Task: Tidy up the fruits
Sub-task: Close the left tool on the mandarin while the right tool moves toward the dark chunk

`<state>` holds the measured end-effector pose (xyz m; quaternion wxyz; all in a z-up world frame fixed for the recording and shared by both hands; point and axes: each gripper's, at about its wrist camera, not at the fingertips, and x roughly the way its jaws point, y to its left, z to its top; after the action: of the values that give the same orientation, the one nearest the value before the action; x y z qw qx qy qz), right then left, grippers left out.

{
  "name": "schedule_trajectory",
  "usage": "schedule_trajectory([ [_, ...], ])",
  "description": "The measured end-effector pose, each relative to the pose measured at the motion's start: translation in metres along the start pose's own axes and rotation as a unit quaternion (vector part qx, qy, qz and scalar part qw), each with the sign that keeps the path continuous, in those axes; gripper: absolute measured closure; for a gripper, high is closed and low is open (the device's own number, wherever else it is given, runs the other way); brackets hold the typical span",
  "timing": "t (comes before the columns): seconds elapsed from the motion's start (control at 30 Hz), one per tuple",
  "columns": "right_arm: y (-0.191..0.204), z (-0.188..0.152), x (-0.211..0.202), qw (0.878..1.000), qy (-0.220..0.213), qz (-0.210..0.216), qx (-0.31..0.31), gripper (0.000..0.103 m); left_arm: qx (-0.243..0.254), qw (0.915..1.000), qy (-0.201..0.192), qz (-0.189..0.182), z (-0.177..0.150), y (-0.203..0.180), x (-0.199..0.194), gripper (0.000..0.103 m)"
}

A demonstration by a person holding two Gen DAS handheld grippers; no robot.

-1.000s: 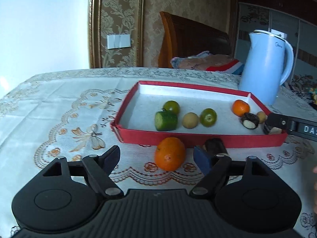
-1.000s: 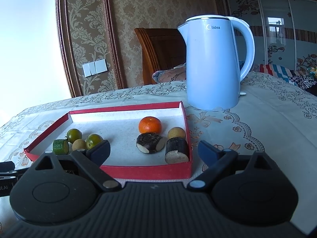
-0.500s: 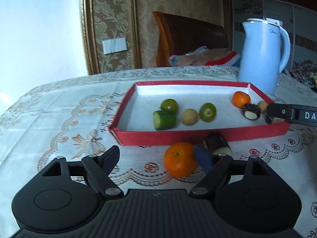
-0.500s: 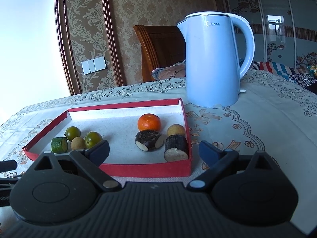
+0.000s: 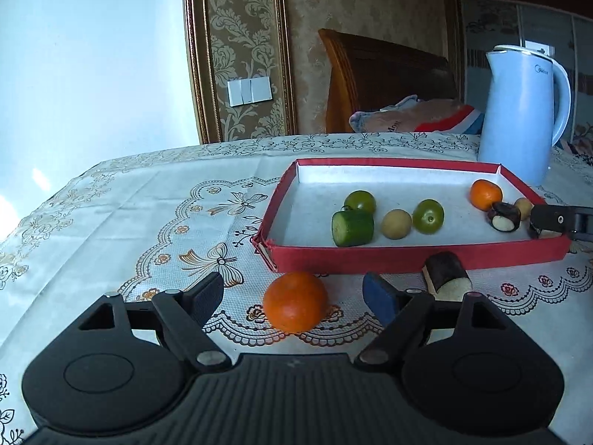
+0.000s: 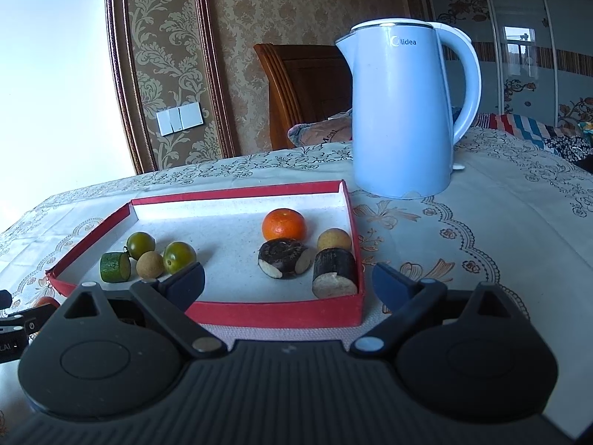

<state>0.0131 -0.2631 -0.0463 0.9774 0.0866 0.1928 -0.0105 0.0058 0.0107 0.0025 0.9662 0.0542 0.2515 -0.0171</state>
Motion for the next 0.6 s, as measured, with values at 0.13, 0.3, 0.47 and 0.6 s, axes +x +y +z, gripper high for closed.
schedule_trajectory([
  [0.13, 0.002, -0.001, 0.001, 1.0, 0.003, 0.0, -0.009, 0.006, -0.02, 0.9997, 0.016, -0.002, 0.001, 0.011, 0.005, 0.021],
  [0.3, 0.004, -0.002, 0.001, 1.0, 0.006, 0.003, -0.013, 0.006, -0.025, 0.9989, 0.04, -0.004, 0.002, 0.019, 0.017, 0.02],
  [0.47, 0.01, -0.004, -0.001, 1.0, 0.014, 0.018, -0.021, 0.006, -0.019, 0.9986, 0.045, -0.022, 0.001, 0.02, 0.02, 0.025],
  [0.6, 0.017, -0.008, -0.007, 0.998, 0.032, 0.048, -0.015, 0.006, -0.002, 0.9986, 0.041, -0.033, 0.0, 0.013, 0.018, 0.041],
])
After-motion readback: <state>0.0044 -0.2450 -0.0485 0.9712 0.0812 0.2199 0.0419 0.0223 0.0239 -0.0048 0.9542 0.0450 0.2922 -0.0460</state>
